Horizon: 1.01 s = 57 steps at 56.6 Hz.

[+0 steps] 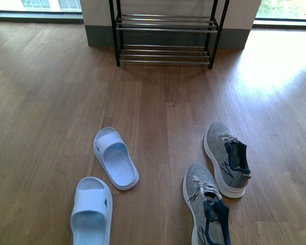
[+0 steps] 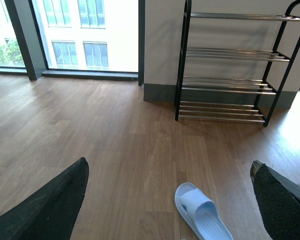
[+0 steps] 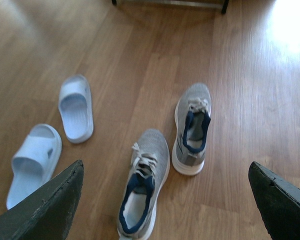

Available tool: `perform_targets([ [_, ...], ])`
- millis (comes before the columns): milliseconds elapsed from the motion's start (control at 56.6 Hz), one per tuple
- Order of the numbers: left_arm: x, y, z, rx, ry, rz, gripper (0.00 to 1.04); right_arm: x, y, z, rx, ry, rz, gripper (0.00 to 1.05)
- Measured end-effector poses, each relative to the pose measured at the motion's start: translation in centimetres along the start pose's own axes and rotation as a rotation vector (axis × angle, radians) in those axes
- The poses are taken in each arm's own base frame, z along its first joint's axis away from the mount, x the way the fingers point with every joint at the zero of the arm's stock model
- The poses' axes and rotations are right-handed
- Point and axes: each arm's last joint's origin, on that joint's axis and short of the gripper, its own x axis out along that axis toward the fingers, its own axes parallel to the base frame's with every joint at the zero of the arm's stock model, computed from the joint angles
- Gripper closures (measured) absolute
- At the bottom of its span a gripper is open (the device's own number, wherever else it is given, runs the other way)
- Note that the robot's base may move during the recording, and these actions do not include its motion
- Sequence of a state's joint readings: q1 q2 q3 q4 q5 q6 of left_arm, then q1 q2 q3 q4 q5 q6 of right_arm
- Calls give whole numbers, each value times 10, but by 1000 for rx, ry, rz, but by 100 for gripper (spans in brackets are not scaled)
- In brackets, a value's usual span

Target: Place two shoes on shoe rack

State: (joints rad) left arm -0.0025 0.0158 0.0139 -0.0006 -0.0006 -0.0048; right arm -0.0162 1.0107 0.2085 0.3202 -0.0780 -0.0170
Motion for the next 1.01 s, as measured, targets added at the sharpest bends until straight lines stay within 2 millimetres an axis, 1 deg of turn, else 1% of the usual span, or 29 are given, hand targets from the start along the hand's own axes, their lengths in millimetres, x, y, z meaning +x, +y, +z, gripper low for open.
perform_targets([
  [18, 0, 0, 0, 0, 0, 0, 9, 2, 0, 0, 1, 6, 0, 9],
  [88, 0, 0, 0, 0, 0, 0, 9, 26, -3, -7, -3, 80, -14, 9],
  [124, 0, 0, 0, 0, 0, 0, 9, 45, -5, -14, -13, 137, -19, 9],
  [177, 0, 0, 0, 0, 0, 0, 9, 64, -6, -25, -24, 201, -28, 9],
  [194, 0, 0, 0, 0, 0, 0, 9, 67, -6, -27, -27, 211, -28, 9],
  [247, 0, 0, 0, 0, 0, 0, 9, 85, -6, -41, -41, 275, -35, 9],
  [424, 0, 0, 0, 0, 0, 0, 9, 121, -9, -77, -64, 414, -50, 9],
  [442, 0, 0, 0, 0, 0, 0, 9, 127, -9, -83, -66, 436, -54, 9],
  [724, 0, 0, 0, 0, 0, 0, 9, 174, -16, -138, -65, 613, -76, 9],
  [866, 0, 0, 0, 0, 0, 0, 9, 189, -16, -154, -56, 658, -69, 9],
  [1007, 0, 0, 0, 0, 0, 0, 9, 200, -15, -166, -32, 699, -57, 9],
])
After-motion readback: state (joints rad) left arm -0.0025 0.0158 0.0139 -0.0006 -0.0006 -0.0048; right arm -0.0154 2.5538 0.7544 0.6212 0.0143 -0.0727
